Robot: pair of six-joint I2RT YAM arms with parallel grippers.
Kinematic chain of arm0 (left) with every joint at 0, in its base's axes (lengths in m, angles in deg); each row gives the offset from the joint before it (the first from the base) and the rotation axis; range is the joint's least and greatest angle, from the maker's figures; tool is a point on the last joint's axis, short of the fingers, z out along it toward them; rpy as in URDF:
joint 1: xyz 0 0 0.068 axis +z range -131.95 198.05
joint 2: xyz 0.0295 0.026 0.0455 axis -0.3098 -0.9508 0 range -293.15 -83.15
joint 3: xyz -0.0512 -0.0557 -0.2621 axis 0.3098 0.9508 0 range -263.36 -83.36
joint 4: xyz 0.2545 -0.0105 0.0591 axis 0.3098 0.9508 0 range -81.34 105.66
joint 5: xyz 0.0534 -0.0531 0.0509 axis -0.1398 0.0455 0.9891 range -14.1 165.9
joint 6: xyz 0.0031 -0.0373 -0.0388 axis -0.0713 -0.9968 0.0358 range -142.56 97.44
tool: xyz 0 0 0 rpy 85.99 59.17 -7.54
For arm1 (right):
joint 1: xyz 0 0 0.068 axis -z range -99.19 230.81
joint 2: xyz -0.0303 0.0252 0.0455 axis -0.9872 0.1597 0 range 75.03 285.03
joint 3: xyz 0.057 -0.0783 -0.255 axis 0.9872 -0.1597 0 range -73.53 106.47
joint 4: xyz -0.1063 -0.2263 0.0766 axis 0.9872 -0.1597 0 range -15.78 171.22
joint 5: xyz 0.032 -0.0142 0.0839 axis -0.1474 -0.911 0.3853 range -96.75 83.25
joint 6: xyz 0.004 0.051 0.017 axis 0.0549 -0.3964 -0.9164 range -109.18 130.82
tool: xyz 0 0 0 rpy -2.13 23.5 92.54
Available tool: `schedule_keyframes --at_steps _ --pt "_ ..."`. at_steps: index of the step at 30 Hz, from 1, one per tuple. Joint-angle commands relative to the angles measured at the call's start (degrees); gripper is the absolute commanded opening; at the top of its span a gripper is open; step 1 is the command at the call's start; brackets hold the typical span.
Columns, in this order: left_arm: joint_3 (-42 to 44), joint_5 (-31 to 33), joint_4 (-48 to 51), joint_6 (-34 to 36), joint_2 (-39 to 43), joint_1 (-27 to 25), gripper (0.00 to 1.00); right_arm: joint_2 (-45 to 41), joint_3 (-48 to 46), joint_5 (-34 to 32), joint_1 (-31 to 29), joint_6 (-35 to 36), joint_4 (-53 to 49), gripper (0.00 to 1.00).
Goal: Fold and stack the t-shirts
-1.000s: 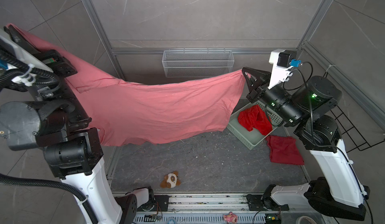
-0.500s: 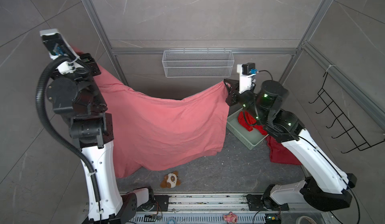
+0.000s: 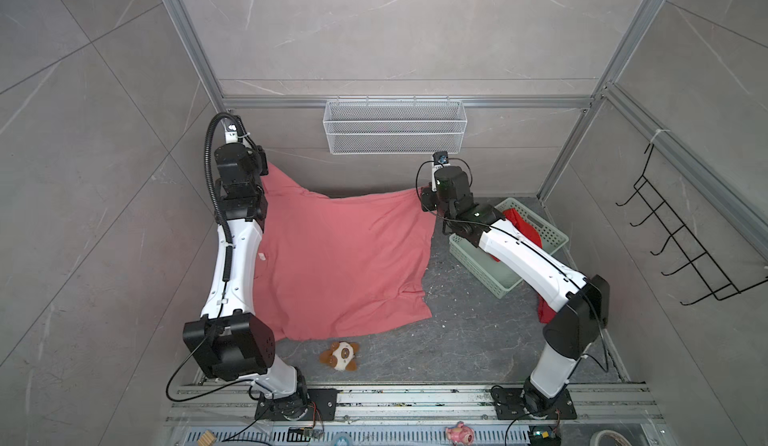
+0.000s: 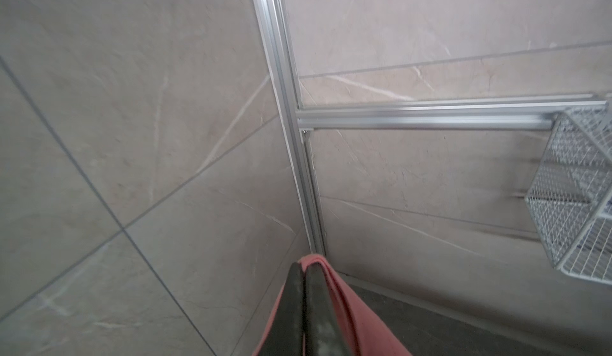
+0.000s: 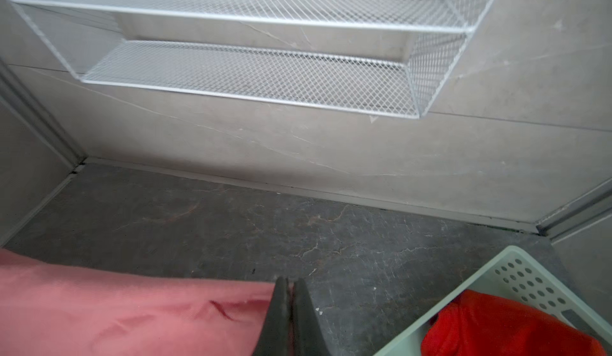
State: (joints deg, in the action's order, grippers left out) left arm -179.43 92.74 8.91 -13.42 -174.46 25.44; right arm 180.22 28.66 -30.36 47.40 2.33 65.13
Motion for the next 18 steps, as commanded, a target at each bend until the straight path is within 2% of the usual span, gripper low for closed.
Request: schedule_keyframes --at_steps 1,9,14,18 --pt "-1.35 -1.29 -5.43 -1.41 -1.32 0.3 0.0 4.59 6.05 1.44 0.75 -2.87 -0.1 0.0" --pt "-1.71 -1.43 -4.85 -1.67 -0.96 0.79 0.0 7.62 12.52 4.02 1.11 -2.0 -2.14 0.0" --pt "-2.24 -1.98 -4.3 -1.77 3.31 1.12 0.0 2.77 11.85 4.44 1.03 -0.75 -1.83 0.0" --pt "-6.55 -1.41 -3.46 -1.26 7.74 1.79 0.0 -3.71 12.83 5.31 0.57 1.86 -2.16 0.0"
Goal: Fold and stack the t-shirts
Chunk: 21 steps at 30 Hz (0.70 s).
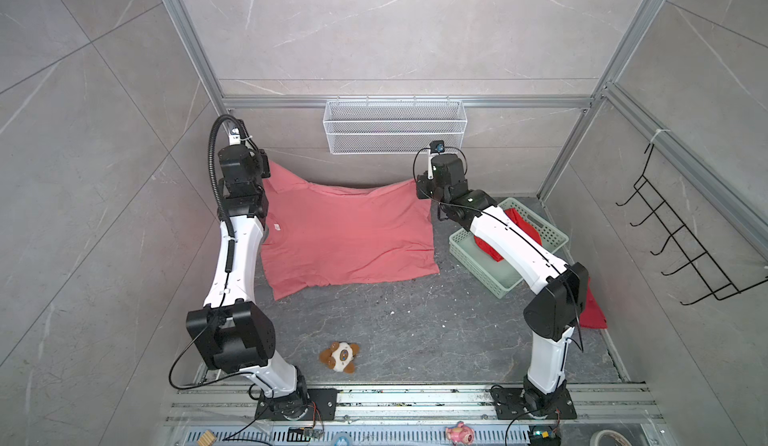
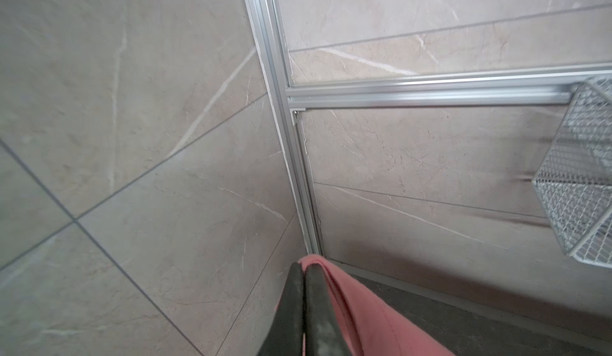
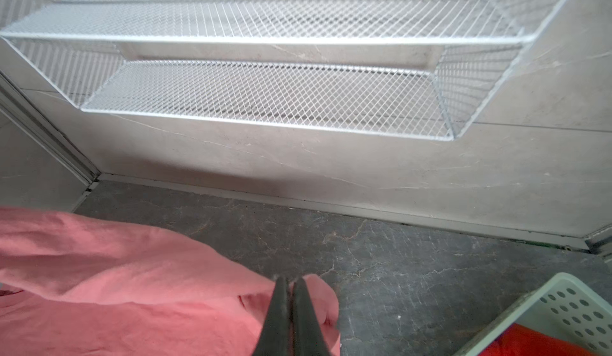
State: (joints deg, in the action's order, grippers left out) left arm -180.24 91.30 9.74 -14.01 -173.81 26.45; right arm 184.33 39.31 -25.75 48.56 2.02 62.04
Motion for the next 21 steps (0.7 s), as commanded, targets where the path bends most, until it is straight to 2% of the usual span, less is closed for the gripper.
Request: schedule_keyframes --at_steps 1,9,14,21 --pt "-6.98 0.16 -4.1 -0.21 8.32 0.82 0.0 -9.87 2.53 0.96 -0.99 3.14 0.81 0.0" --pt "-20.29 2.25 -4.27 7.14 16.49 0.96 0.0 -24.55 5.25 1.81 -9.27 11.72 -0.71 0.0" --pt "-25.59 3.31 -4.24 12.2 19.58 0.91 0.0 -28.38 7.16 4.55 -11.55 11.72 -2.61 0.0" --pt "-28.92 2.93 -4.42 13.58 21.43 0.96 0.0 -30.94 8.1 5.26 -12.57 13.32 -1.08 0.0"
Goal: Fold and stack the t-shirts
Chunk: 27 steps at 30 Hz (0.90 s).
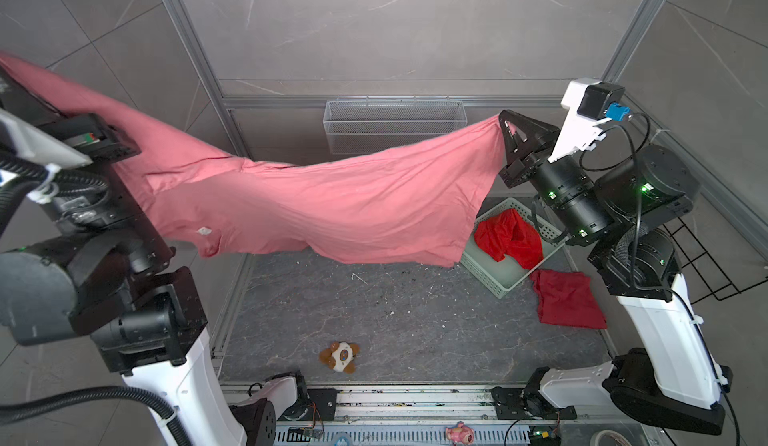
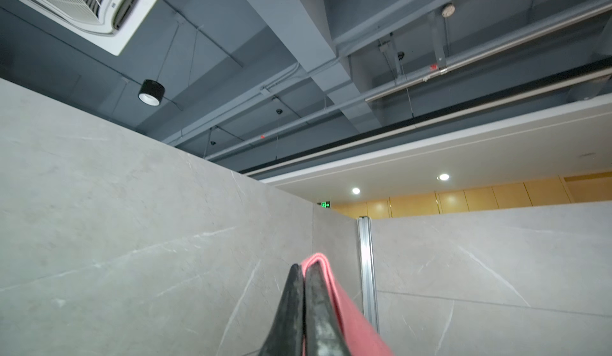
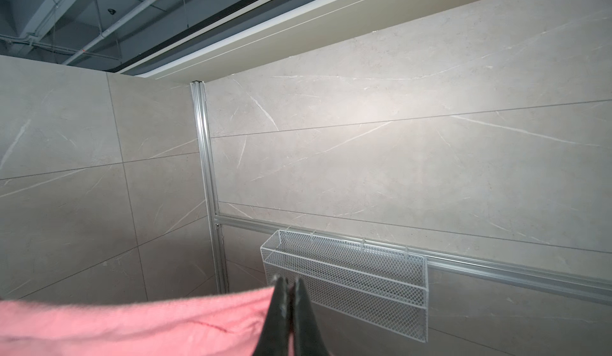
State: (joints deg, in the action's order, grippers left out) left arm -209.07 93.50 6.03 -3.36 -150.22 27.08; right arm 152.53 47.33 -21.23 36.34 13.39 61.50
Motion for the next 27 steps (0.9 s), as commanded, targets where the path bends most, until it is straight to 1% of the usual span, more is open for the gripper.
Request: schedule_keyframes --at_steps 1,6,12,14,16,19,23,25,27 --pt "-0.77 0.76 -0.88 3.31 -2.61 0.32 0.0 0.89 0.17 0.18 -0.23 2.57 -0.11 0.0" --pt "-2.87 0.55 -1.12 3.86 -6.78 0.28 0.0 3.27 -0.68 -5.4 -0.13 6.25 2.32 0.0" --pt "-2.72 -0.27 -2.6 2.22 -13.72 0.28 0.0 8.32 -2.3 -11.69 -0.25 9.4 5.04 0.0" --pt "-1.3 -0.64 -3.31 1.39 -15.68 0.33 0.0 10.16 -3.72 -13.53 -0.06 9.94 5.69 0.0" --pt "2.29 -1.15 -4.63 0.47 -16.74 0.28 0.0 12.02 -5.73 -15.03 0.62 9.69 6.51 0.0" --pt "10.16 -1.78 -7.56 -1.56 -17.63 0.33 0.0 16.06 -7.87 -15.49 3.5 6.72 6.13 0.0" --pt "22.72 -2.5 -11.2 -5.01 -19.04 0.28 0.0 22.4 -10.03 -12.6 8.35 -0.79 4.99 0.0" --pt "27.03 -2.54 -12.86 -5.94 -21.14 0.28 0.0 26.35 -9.78 -11.36 9.42 -2.43 5.22 0.0" --pt "28.57 -2.27 -13.25 -7.24 -24.05 0.35 0.0 31.5 -6.83 -9.97 10.16 -3.68 3.58 0.0"
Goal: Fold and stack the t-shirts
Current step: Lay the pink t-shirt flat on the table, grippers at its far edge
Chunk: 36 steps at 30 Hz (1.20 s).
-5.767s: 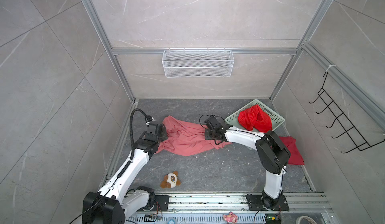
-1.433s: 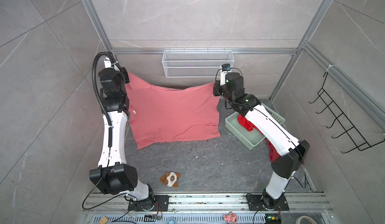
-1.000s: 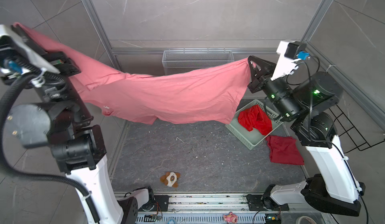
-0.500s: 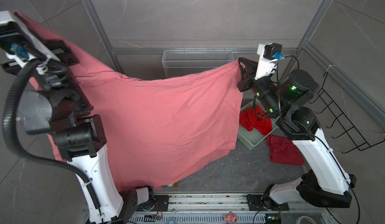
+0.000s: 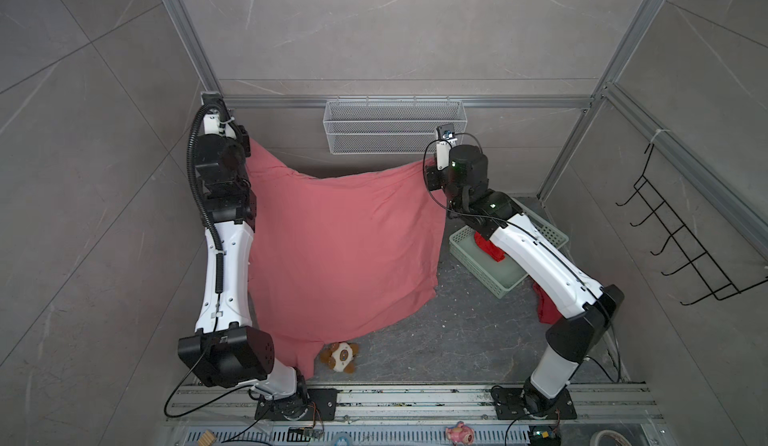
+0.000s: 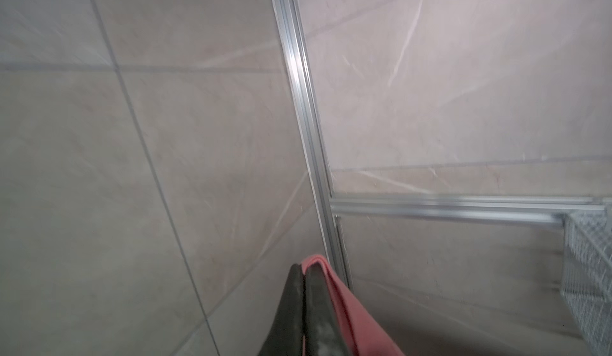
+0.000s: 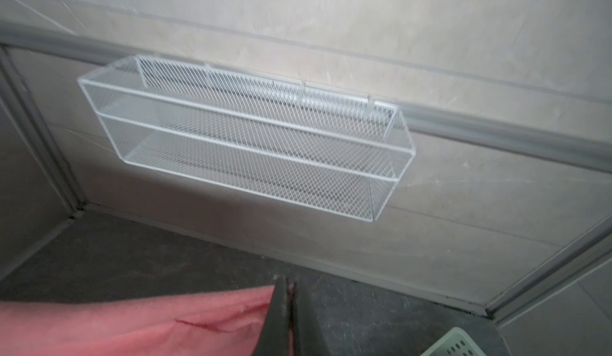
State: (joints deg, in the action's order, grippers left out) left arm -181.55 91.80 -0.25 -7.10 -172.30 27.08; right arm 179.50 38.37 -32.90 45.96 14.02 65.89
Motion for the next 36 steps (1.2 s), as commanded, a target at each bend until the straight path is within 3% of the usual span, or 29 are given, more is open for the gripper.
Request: schedule_keyframes --at_steps 1,13,20,28,36 --pt "1.24 -0.78 -6.92 -4.17 -3.69 0.26 0.0 7.51 4.43 2.41 0.9 -5.07 -2.02 0.0" --pt "2.65 -3.02 -4.23 -10.62 -14.51 0.28 0.0 35.12 31.77 6.72 4.51 -10.51 -16.0 0.0" --pt "1.99 -1.95 -1.02 -9.05 -16.67 0.28 0.0 48.46 52.6 7.63 5.46 -10.17 -24.75 0.0" --pt "5.81 -1.83 2.96 -10.02 -14.24 0.36 0.0 48.09 48.39 11.34 6.3 -9.83 -23.05 0.0" --pt "16.14 1.09 5.34 -14.21 -8.18 0.85 0.0 49.08 46.5 16.31 6.36 -8.53 -26.43 0.0"
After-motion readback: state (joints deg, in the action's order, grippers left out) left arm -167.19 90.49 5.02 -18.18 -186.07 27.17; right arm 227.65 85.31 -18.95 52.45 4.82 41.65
